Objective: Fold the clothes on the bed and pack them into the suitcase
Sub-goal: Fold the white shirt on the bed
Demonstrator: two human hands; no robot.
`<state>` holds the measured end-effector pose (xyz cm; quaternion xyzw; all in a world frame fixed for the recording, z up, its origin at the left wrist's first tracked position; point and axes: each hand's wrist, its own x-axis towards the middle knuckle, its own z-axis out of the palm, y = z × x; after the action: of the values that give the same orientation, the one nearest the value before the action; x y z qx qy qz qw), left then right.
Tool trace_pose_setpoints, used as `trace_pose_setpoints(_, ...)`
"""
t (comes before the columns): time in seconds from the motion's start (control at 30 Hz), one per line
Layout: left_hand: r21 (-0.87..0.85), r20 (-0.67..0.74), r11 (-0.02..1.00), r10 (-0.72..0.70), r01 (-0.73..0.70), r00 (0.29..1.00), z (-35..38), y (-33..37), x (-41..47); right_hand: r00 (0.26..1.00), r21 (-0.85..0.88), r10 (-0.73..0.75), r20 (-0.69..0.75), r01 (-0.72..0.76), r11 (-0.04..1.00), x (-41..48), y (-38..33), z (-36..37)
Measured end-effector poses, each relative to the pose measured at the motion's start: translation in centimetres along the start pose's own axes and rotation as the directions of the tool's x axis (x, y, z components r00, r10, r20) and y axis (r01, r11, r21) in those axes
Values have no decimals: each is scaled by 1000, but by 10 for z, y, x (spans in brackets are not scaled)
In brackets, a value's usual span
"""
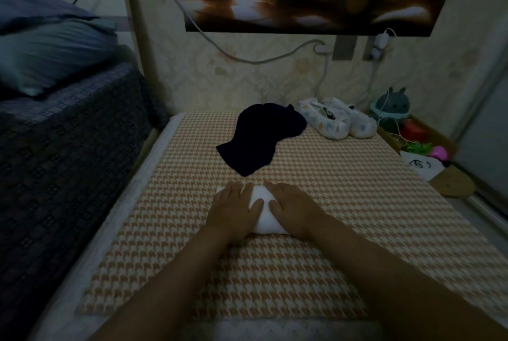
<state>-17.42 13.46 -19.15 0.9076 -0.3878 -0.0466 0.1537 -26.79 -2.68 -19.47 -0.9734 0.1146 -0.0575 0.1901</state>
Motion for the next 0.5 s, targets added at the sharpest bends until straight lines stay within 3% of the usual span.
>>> trace_pose_setpoints(0.13,-72,-34,988,-141,138,989,-6,0,3,1000,-16,16,-12,-16,1000,-5,-2,-2)
trace_pose_setpoints(0.2,-126,25,973,-191,193,981,-10,-2,4,999,-51,32,-26,-34,998,-10,-5,-5)
trace_pose_setpoints(0.37,-202,52,945,-253,259,966,-20,-7,1,999,-179,-7,-46,-1,984,-28,-22,-23)
trace_pose_setpoints(0.5,-166,62,949,-260,267,964,-19,-11,6,991,-156,-61,-117,42,987,-40,-31,-24)
